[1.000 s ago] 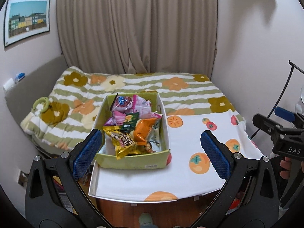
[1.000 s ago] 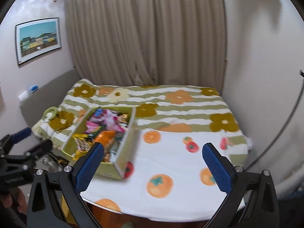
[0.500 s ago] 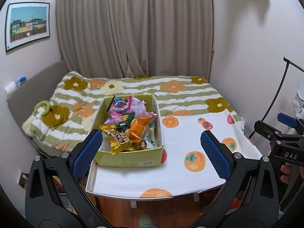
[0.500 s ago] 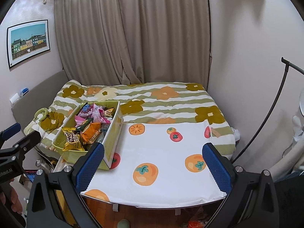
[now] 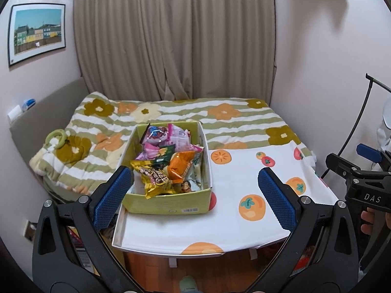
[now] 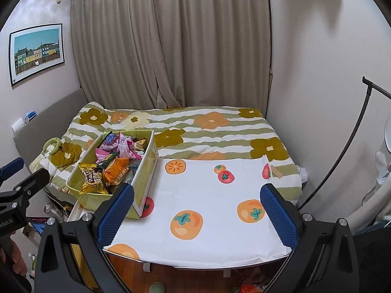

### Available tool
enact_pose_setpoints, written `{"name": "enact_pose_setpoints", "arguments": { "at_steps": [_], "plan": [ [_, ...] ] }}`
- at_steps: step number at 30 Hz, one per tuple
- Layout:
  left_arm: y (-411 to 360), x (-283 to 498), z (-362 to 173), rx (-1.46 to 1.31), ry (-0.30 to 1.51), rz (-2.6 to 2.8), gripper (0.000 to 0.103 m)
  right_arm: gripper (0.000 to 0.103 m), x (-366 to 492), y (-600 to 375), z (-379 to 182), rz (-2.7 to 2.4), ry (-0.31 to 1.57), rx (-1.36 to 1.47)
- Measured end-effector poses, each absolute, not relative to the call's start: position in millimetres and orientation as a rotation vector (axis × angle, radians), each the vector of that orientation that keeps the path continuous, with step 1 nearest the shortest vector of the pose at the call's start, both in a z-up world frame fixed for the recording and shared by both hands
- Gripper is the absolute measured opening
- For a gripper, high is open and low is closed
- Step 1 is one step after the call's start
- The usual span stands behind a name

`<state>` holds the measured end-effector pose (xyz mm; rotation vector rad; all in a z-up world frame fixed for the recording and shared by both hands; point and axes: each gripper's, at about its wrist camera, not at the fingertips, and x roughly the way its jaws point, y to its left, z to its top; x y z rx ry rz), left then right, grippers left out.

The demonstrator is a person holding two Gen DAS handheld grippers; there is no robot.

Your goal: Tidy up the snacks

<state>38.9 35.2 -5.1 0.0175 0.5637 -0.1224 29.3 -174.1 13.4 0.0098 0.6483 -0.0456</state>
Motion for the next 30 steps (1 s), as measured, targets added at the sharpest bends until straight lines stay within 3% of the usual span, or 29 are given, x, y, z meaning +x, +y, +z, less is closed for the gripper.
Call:
{"name": "enact_pose_setpoints", "arguments": {
  "at_steps": [30],
  "plan": [
    [36.4,40.2,-4.9,0.019,0.565,-0.121,0.102,0.103,30.9,-177.1,15.1,-0.045,0.65,0.006]
  ]
}}
